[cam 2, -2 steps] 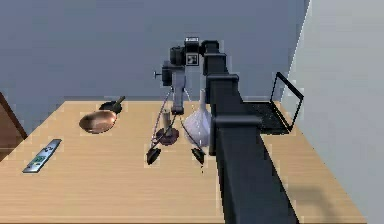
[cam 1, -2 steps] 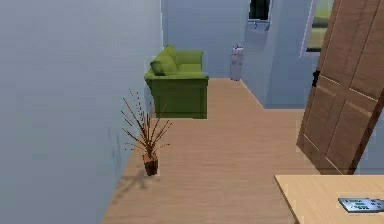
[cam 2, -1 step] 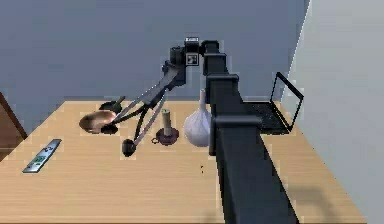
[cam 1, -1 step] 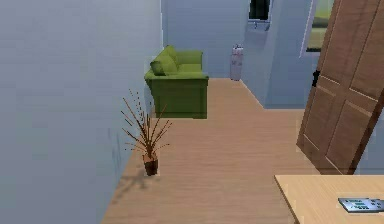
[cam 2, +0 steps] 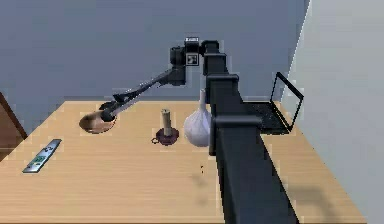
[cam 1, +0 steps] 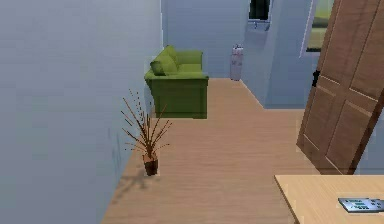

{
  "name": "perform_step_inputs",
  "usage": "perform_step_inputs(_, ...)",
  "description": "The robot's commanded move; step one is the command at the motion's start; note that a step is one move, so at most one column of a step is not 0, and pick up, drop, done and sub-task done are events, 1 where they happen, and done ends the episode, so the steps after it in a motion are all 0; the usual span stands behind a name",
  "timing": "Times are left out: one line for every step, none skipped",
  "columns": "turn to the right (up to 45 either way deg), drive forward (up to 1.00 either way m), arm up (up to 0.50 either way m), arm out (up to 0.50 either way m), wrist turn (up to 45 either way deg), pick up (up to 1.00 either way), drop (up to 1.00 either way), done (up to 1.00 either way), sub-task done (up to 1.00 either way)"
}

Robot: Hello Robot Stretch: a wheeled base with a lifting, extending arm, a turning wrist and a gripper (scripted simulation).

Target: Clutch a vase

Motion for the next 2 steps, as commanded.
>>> perform_step_inputs(0.0,0.00,0.00,0.00,45.0,0.00,0.00,0.00,0.00)
perform_step_inputs(0.0,0.00,0.00,0.00,45.0,0.00,0.00,0.00,0.00)
